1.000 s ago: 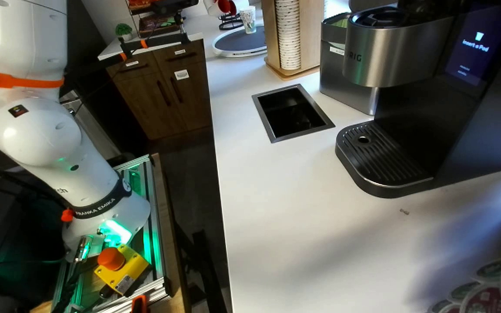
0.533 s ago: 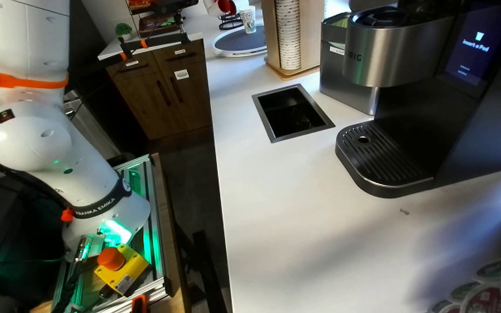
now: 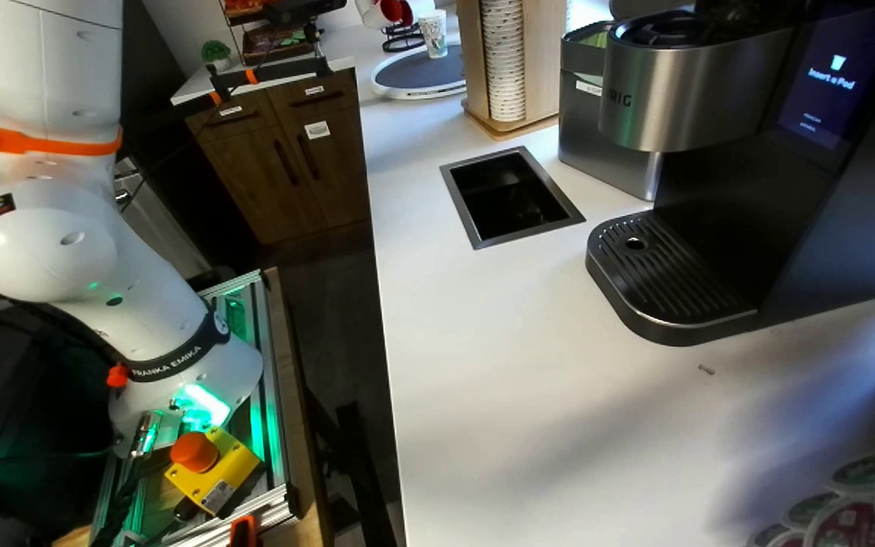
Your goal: Open the lid of coffee maker, then remove the coffee pod from the coffeemaker and put it in the bin and finally close the lid of the bin
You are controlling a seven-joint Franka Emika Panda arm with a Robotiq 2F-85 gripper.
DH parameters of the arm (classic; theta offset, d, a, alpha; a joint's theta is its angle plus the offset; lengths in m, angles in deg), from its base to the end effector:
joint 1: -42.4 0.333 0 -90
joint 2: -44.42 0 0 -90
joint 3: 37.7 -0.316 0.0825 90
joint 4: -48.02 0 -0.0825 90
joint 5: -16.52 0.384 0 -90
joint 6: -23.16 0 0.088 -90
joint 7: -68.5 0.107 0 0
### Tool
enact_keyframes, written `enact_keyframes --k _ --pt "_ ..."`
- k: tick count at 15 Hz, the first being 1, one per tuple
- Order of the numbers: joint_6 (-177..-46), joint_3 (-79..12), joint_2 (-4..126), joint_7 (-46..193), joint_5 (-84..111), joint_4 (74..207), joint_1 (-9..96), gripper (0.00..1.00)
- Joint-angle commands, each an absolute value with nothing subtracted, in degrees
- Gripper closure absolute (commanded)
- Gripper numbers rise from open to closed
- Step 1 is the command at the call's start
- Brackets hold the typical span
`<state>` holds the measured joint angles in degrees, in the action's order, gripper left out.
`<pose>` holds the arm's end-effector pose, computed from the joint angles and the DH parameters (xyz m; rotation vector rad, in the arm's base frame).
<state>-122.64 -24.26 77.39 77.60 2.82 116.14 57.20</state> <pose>0.7656 0.0775 0.5534 2.6690 0.1305 1.1529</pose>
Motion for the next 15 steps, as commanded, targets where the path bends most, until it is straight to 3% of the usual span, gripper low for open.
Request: enact_keyframes --k 1,15 --pt "-117.5 -23.4 77.9 78.2 2.0 113.9 57.8 1.0" --pt "-100.4 -22.3 74.1 76.8 0.7 112.3 59.1 1.0"
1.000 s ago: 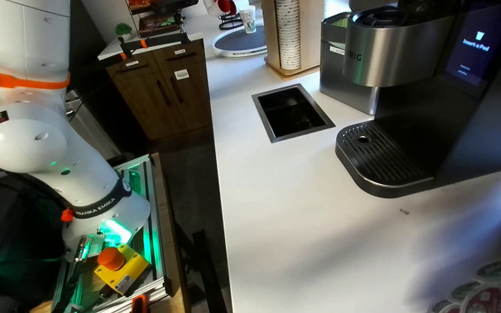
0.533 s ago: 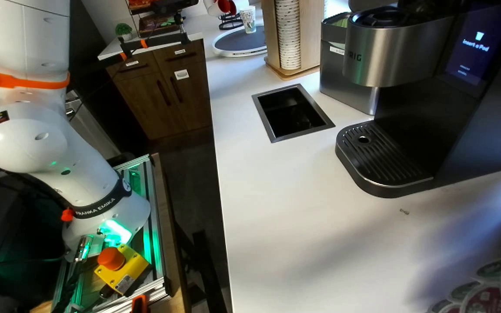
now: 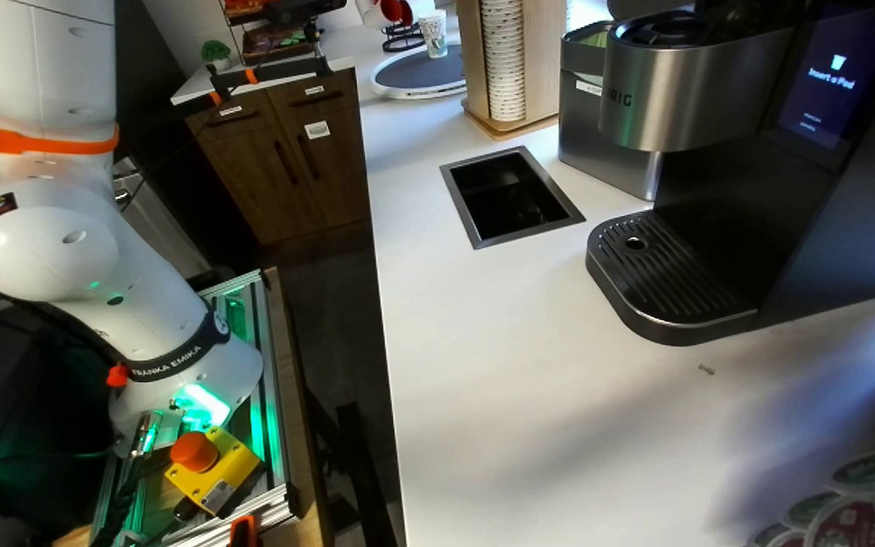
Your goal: Open the lid of coffee maker, then remove the coffee pod from the coffeemaker and put it in the bin and finally close the lid of the bin
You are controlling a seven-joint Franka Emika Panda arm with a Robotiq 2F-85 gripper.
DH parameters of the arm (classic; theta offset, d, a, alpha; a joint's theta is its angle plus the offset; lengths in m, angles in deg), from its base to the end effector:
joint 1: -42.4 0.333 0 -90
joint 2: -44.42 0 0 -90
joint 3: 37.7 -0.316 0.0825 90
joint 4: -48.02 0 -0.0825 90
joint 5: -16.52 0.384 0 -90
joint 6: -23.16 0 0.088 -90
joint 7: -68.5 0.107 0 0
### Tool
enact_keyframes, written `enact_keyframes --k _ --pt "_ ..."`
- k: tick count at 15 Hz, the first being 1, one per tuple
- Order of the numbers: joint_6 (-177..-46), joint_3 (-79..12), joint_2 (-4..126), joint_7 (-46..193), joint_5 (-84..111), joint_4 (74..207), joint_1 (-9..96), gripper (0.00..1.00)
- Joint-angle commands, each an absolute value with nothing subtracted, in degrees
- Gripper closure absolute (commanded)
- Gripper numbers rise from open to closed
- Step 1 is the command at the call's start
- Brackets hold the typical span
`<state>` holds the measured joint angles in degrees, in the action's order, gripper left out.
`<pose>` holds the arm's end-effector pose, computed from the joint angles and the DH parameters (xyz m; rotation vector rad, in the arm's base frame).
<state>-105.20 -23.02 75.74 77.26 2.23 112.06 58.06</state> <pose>0.7511 0.0649 0.5753 2.7084 0.0504 0.8685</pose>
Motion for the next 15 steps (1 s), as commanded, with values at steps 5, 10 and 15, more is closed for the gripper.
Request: enact_keyframes --k 5,10,15 --pt "-93.8 -22.5 72.2 74.9 0.6 112.8 59.1 1.0" --pt "-90.8 -23.2 69.8 73.2 2.0 113.9 58.8 1.0" --pt "-92.6 -24.0 59.5 73.5 5.5 124.8 58.3 0.6"
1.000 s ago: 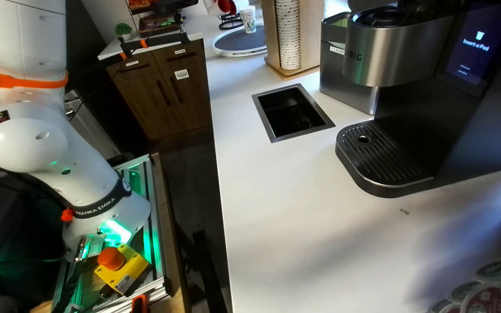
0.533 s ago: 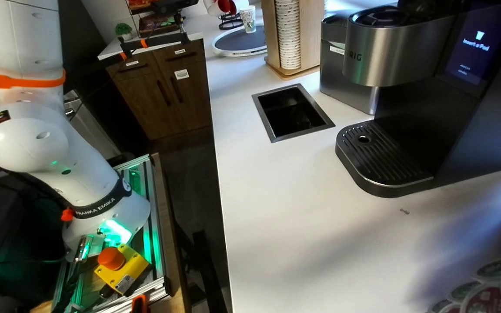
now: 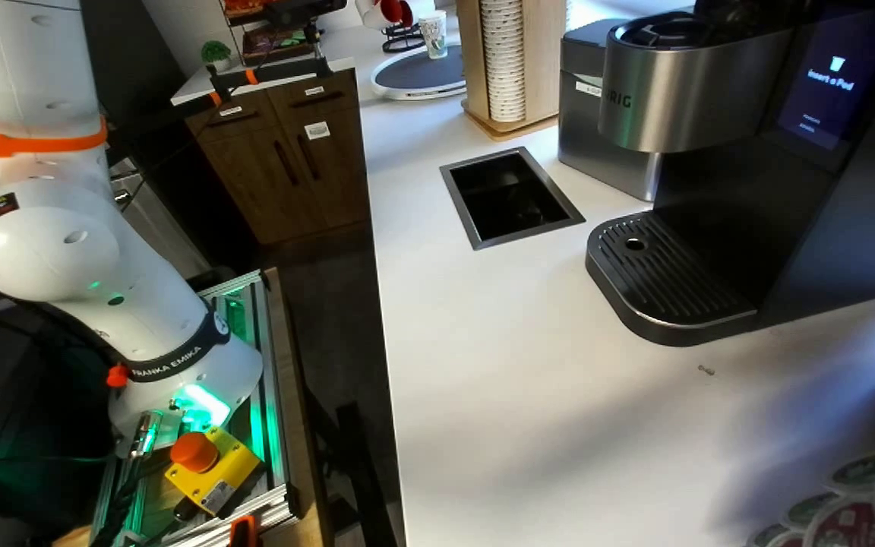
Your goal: Open the lid of coffee maker, then remove the coffee pod from the coffeemaker and put it in the bin and finally close the lid of the bin
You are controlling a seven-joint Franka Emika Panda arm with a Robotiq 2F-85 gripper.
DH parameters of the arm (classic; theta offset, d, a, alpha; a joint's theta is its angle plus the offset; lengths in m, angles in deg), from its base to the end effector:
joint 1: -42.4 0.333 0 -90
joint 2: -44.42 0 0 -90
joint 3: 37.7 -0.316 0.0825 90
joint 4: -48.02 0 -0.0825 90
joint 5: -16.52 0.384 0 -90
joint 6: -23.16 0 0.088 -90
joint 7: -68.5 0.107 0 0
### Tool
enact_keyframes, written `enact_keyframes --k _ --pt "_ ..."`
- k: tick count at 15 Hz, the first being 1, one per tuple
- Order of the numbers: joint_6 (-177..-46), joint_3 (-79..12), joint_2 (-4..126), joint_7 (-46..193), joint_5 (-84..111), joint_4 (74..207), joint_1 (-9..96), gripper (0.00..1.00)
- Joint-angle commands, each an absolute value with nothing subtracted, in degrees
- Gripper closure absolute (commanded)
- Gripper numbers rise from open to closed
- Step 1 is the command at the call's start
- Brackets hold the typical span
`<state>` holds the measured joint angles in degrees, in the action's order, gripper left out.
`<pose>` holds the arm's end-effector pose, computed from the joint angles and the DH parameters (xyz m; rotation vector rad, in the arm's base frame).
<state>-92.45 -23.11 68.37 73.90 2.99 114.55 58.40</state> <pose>0.7086 0.0480 0.6182 2.7644 0.0400 0.6648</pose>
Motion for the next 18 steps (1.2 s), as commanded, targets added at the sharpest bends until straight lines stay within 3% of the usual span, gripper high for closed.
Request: enact_keyframes --k 1,8,9,12,13,18 --pt "-92.1 -24.0 56.6 73.0 6.6 127.7 58.1 0.51" --pt "-80.0 -22.4 38.1 71.0 12.2 143.7 56.6 0.0" --pt "-76.8 -27.8 35.6 71.3 11.1 145.1 50.9 0.0" --pt "-64.8 -29.7 28.6 70.3 10.6 148.5 46.7 0.0" --pt "-69.0 -30.5 34.7 70.8 11.3 143.1 46.1 0.0" --pt "-68.3 -32.0 33.8 70.6 11.3 143.7 44.4 0.0"
